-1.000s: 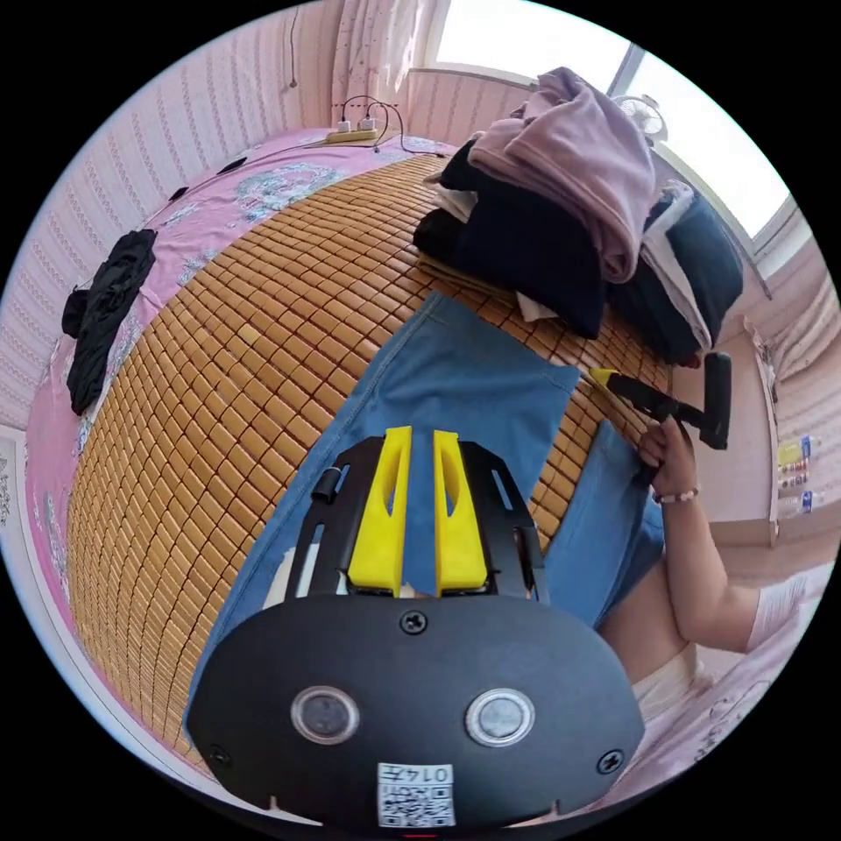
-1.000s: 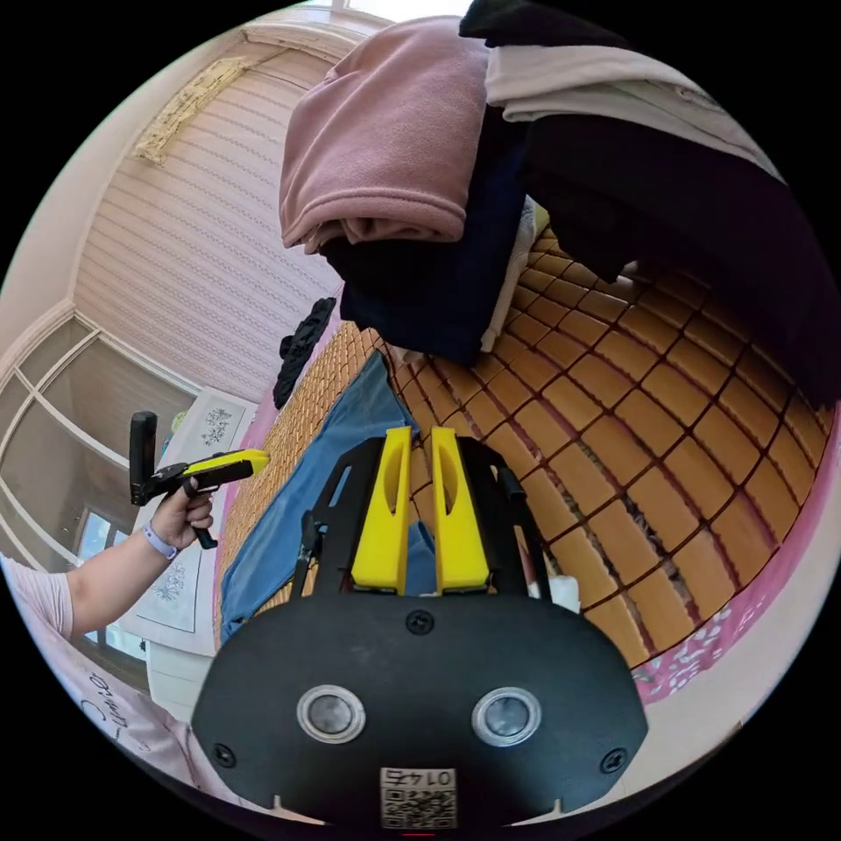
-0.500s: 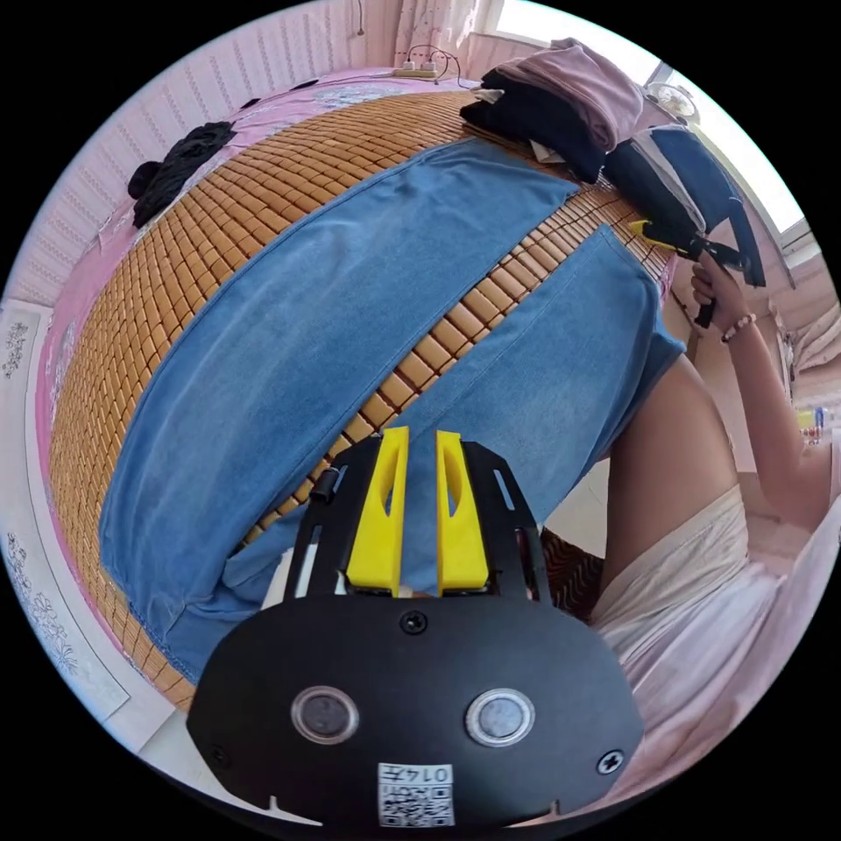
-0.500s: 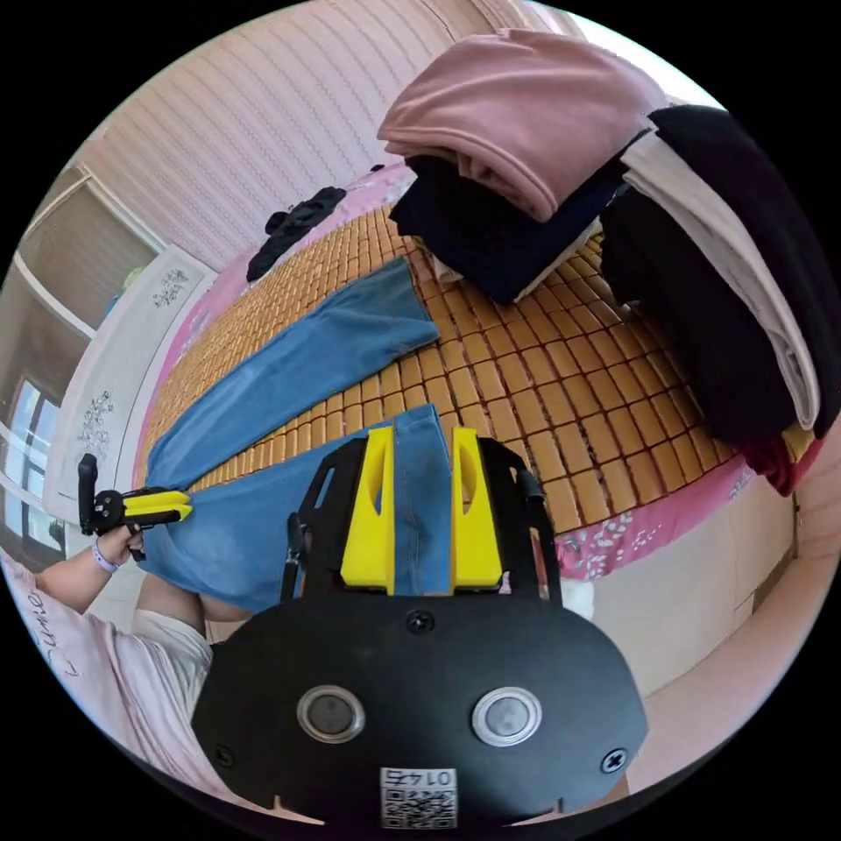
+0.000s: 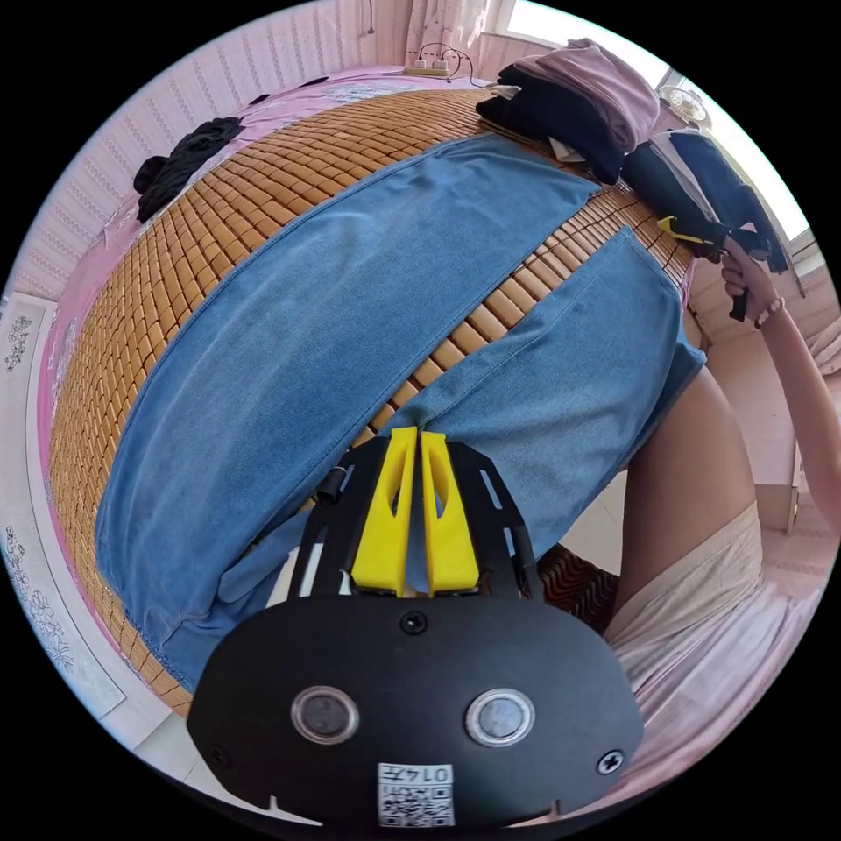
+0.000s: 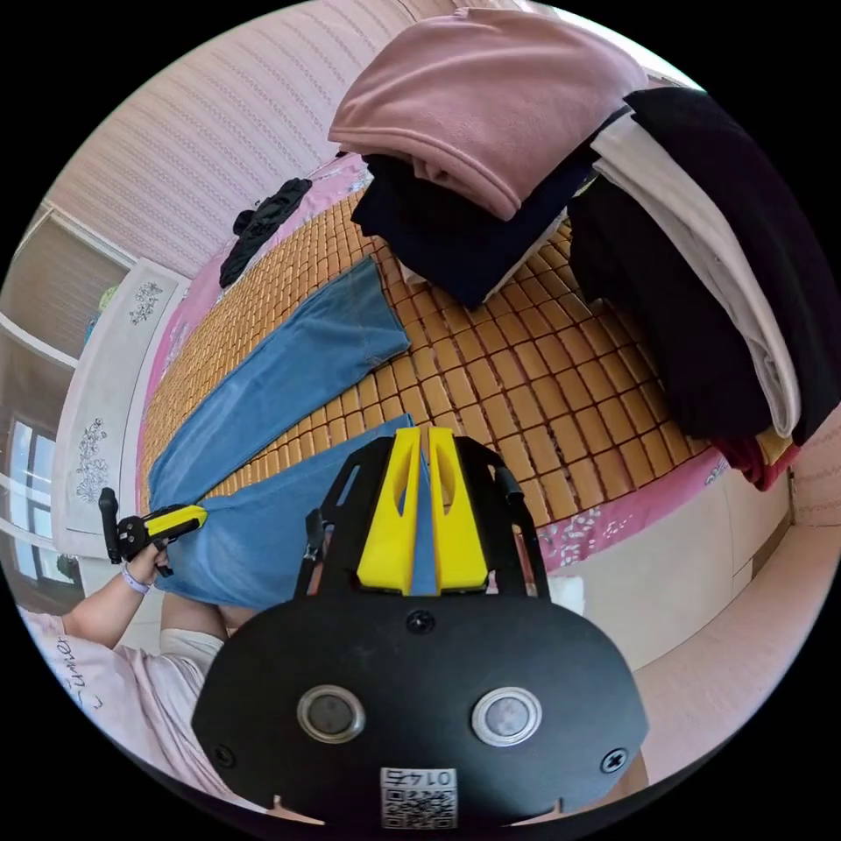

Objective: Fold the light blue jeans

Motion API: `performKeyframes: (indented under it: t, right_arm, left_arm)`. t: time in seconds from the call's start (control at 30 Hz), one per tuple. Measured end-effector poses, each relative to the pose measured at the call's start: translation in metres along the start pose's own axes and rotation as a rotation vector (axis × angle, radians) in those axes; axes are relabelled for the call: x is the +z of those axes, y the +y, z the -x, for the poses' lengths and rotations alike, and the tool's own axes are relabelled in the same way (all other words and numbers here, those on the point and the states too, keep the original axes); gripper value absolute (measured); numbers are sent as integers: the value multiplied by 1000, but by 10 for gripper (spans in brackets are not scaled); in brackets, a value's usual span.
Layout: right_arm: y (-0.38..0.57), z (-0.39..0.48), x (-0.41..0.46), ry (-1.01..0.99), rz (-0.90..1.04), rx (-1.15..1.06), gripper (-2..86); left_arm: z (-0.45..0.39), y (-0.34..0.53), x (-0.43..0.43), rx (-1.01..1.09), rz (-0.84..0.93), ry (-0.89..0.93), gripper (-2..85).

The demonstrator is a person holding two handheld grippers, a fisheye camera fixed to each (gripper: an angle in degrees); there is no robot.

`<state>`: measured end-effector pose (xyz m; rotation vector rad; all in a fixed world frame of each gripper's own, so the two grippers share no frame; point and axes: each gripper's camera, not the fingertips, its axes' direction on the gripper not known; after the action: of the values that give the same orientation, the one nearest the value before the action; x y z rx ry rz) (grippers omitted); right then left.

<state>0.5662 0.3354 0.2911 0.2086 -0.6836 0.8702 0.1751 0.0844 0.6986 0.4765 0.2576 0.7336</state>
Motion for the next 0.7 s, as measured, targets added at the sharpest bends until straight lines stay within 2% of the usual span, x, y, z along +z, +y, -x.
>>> performKeyframes:
  t: [0.13,0.2,0.47,0.53,0.63,0.7]
  right_arm:
    - [0,14,34,-42,131,-41,42]
    - [-6,21,37,44,100,-91,11]
    - [-40,28,47,105,132,-160,-2]
    - [-43,23,47,83,133,-135,-3]
    - [-33,8,31,65,116,-17,-1]
    - [0,-5,3,60,34,37,9]
  left_arm:
    - [8,17,-15,-17,-15,12,-10]
    - [12,23,-24,-27,-16,14,-10]
    - [36,41,-73,-23,-102,-14,-10]
    - [49,42,-59,-39,-9,-1,-9]
    - [73,55,-74,-108,-47,73,-7]
    - [90,68,-86,-175,-79,137,-6]
